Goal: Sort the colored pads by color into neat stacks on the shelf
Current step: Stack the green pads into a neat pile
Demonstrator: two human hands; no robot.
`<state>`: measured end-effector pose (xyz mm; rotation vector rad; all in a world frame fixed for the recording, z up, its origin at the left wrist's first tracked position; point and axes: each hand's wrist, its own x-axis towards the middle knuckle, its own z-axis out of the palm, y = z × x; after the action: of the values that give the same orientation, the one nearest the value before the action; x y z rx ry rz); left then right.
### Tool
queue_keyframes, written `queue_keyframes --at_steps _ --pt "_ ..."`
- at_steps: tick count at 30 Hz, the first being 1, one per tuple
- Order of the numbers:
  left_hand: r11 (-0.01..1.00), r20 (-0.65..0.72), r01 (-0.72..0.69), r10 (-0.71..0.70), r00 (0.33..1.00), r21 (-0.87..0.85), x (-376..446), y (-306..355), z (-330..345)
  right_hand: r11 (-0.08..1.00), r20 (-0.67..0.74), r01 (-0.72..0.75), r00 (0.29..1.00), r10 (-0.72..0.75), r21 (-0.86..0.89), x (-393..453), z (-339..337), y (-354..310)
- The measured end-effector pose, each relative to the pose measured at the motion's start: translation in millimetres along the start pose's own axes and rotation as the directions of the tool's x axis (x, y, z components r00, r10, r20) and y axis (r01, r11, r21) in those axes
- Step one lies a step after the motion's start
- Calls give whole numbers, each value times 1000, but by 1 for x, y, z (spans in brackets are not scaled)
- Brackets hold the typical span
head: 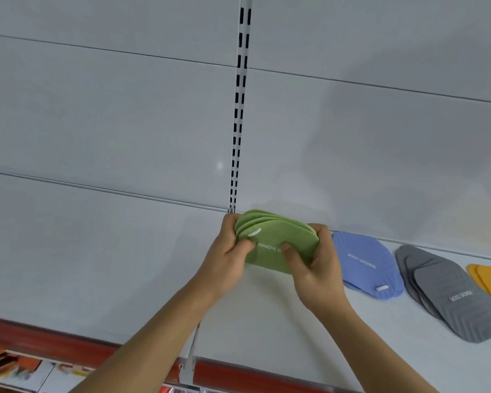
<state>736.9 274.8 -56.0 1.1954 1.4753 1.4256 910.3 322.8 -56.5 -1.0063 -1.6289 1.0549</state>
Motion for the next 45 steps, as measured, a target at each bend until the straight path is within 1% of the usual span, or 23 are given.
queue_keyframes --at_steps 2,5,8,10,12,13,16,18,21,22,24,27,31,34,38,42,45 --pt "1000 3 -23 23 1000 -3 0 3 0 999 -18 41 999 -40 10 -2 -2 -3" --pt "999 56 39 -40 998 31 -1 -5 -1 999 7 27 1000 -27 -31 -4 -8 2" --pt "996 75 73 -77 994 60 -3 -12 2 998 19 -52 998 52 17 -6 -11 8" --pt "993 83 77 -84 993 88 -5 -14 6 989 16 -132 991 132 68 -8 -12 12" --pt "992 91 72 -82 993 105 -6 -15 9 982 6 -173 985 173 79 -9 -13 13" --pt "993 84 65 -74 994 102 -7 -15 10 984 1 -166 986 166 68 -9 -14 13" --pt "994 46 43 -48 998 103 -5 -11 10 997 -8 -79 997 79 6 -7 -12 5" --pt "988 54 38 -46 997 151 -3 -11 6 999 -18 -40 999 39 -23 -6 -11 3" --pt "973 93 46 -69 993 227 -2 -13 2 998 -39 -61 997 61 -6 -4 -11 6" --pt "975 82 42 -61 995 219 -1 -13 3 996 -47 -84 995 85 21 -3 -10 6" --pt "987 18 45 -48 999 151 1 -9 10 990 -63 -119 990 124 82 -1 -7 5" --pt "994 -55 83 -79 995 64 3 -6 22 983 -61 -133 988 142 129 -1 -4 2" --pt "995 -60 91 -88 994 47 3 -9 23 982 -52 -141 988 148 122 -3 -8 6" --pt "995 -79 98 -98 992 -13 5 -8 23 978 -61 -162 983 171 135 -1 -6 11" --pt "996 -55 73 -76 996 -61 1 -12 25 986 -87 -106 989 118 128 -2 -3 11" --pt "999 17 35 -35 999 38 0 -18 21 988 -69 -124 989 130 92 -1 -7 16" --pt "990 75 49 -59 995 134 8 -16 15 989 -56 -138 988 141 54 5 -8 15"
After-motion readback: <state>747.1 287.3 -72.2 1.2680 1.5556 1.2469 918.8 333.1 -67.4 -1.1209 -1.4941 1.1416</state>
